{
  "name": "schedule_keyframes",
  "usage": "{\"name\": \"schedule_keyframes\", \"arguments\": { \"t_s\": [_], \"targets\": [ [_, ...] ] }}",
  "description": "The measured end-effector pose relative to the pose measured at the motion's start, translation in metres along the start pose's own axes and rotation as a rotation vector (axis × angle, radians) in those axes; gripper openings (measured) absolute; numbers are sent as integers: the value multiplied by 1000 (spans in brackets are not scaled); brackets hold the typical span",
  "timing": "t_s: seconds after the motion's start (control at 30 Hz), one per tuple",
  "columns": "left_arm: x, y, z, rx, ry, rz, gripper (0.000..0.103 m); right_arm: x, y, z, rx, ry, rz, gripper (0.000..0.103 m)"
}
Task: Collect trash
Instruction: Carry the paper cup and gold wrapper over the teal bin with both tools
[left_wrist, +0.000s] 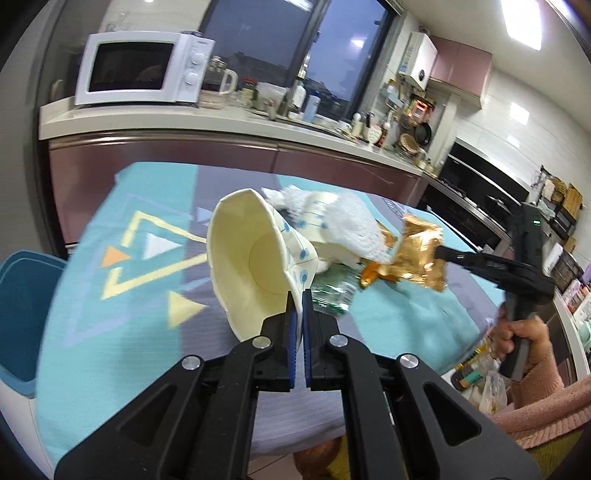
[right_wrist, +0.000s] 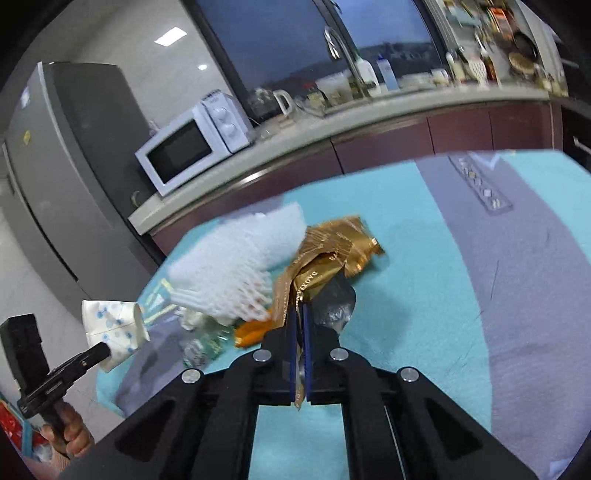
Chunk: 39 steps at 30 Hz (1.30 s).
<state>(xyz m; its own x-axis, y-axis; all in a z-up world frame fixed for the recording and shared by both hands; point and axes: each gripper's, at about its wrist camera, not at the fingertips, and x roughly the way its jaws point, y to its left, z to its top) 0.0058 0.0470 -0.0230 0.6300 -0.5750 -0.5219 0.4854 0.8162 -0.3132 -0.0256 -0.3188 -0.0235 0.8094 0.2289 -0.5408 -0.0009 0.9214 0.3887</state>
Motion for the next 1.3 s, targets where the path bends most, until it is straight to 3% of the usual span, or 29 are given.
{"name": "schedule_keyframes", "arguments": {
  "t_s": [0.27,0.53,0.7,1.0,1.3],
  "targets": [
    [-48,52,9,-70,-74,125,3,-11,63,15,-138,-31,171,2],
    [-96,132,2,-171,-111,320,3,46,149,18,-264,74,386,2],
    [-112,177,-3,-224,-108,396,3,89,206,11,-333,153,491,2],
    [-98,245,-15,-330,-30,472,3,157,300,-5,-404,293,610,2],
    [-57,290,-23,-394,64,505,3,223,363,-23,-428,431,607,2]
  ]
}}
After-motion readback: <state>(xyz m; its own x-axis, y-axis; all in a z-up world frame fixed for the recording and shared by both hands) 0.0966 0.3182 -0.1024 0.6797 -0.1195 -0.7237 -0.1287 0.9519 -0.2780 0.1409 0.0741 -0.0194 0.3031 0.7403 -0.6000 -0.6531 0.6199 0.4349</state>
